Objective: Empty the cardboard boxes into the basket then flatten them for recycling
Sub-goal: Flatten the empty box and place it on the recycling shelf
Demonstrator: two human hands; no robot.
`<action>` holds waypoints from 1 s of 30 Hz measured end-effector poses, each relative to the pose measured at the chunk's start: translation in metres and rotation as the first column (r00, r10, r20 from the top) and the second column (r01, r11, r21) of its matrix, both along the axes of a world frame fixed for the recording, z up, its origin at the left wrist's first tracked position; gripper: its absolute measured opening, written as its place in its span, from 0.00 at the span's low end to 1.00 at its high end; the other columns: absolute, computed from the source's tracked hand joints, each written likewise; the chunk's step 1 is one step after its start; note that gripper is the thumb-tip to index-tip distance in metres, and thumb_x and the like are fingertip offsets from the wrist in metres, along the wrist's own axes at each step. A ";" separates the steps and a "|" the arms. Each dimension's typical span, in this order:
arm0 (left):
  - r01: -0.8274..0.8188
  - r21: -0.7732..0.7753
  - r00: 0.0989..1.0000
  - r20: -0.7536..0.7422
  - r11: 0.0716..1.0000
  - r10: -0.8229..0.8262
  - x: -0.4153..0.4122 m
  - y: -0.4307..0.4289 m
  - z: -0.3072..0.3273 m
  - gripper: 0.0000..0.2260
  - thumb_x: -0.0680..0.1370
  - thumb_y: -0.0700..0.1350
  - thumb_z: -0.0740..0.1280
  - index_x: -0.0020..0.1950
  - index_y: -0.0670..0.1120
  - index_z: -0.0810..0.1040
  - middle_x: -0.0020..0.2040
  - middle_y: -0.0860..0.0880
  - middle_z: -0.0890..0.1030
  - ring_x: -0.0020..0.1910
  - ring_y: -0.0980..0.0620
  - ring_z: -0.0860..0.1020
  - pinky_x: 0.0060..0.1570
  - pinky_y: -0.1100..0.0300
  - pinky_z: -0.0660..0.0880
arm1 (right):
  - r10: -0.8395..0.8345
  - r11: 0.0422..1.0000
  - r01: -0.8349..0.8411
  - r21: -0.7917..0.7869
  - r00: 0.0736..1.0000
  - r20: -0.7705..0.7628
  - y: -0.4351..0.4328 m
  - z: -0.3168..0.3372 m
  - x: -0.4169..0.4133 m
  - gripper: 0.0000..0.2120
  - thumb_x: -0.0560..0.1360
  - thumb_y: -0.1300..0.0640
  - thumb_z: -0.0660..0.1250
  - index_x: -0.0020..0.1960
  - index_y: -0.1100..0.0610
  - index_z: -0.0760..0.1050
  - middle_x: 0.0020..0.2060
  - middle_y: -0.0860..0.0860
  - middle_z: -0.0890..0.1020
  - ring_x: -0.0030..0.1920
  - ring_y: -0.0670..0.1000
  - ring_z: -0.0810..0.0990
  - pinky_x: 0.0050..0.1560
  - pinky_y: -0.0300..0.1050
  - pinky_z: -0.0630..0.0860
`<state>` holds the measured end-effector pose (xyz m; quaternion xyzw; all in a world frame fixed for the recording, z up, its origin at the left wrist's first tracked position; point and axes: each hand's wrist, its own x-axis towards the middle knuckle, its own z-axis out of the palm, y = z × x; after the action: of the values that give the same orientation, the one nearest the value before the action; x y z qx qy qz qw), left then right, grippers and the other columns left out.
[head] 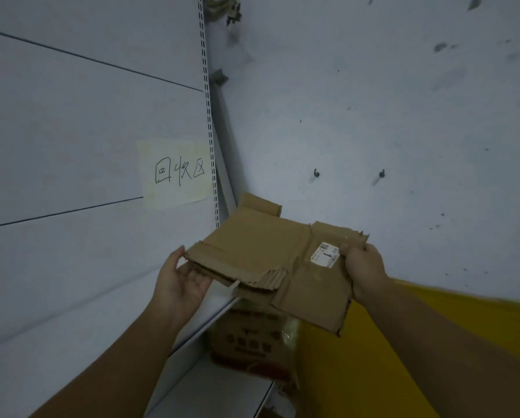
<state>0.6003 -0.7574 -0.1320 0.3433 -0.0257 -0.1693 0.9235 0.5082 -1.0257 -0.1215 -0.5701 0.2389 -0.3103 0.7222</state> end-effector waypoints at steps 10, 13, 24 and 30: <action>-0.063 0.272 0.995 0.090 0.960 0.040 0.036 -0.105 -0.009 0.24 0.74 0.49 0.70 0.67 0.59 0.66 0.63 0.43 0.75 0.58 0.38 0.77 0.50 0.37 0.77 | 0.087 0.996 -0.086 -0.020 0.996 0.033 -0.058 -0.020 0.089 0.08 0.79 0.58 0.60 0.58 0.55 0.65 0.43 0.51 0.75 0.39 0.49 0.75 0.36 0.45 0.74; -0.207 0.280 0.973 0.159 0.938 0.167 0.066 -0.100 -0.018 0.23 0.76 0.45 0.68 0.69 0.56 0.66 0.64 0.43 0.77 0.57 0.39 0.79 0.51 0.41 0.78 | 0.220 0.975 -0.220 0.007 0.974 -0.048 -0.058 -0.027 0.122 0.15 0.76 0.60 0.64 0.61 0.62 0.68 0.46 0.54 0.77 0.45 0.56 0.77 0.47 0.51 0.77; -0.374 0.410 0.925 0.095 0.832 0.368 0.198 -0.079 -0.036 0.16 0.80 0.36 0.58 0.68 0.43 0.69 0.59 0.43 0.78 0.50 0.42 0.78 0.52 0.48 0.75 | 0.195 0.729 -0.420 -0.541 0.885 -0.424 -0.092 -0.029 0.237 0.34 0.74 0.53 0.67 0.74 0.57 0.54 0.60 0.59 0.74 0.57 0.58 0.76 0.58 0.53 0.72; -0.323 0.568 0.906 -0.045 0.757 0.421 0.241 -0.077 -0.050 0.14 0.79 0.39 0.61 0.65 0.40 0.72 0.55 0.39 0.79 0.48 0.41 0.79 0.49 0.48 0.75 | 0.390 0.008 -0.510 -0.860 0.793 -0.467 -0.055 -0.030 0.301 0.36 0.75 0.38 0.61 0.73 0.58 0.59 0.72 0.55 0.62 0.72 0.55 0.61 0.69 0.42 0.56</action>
<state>0.8414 -0.8342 -0.1818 0.5753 0.1716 -0.0105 0.7997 0.8089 -1.0807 -0.1513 -0.9484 -0.1725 -0.1132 0.2407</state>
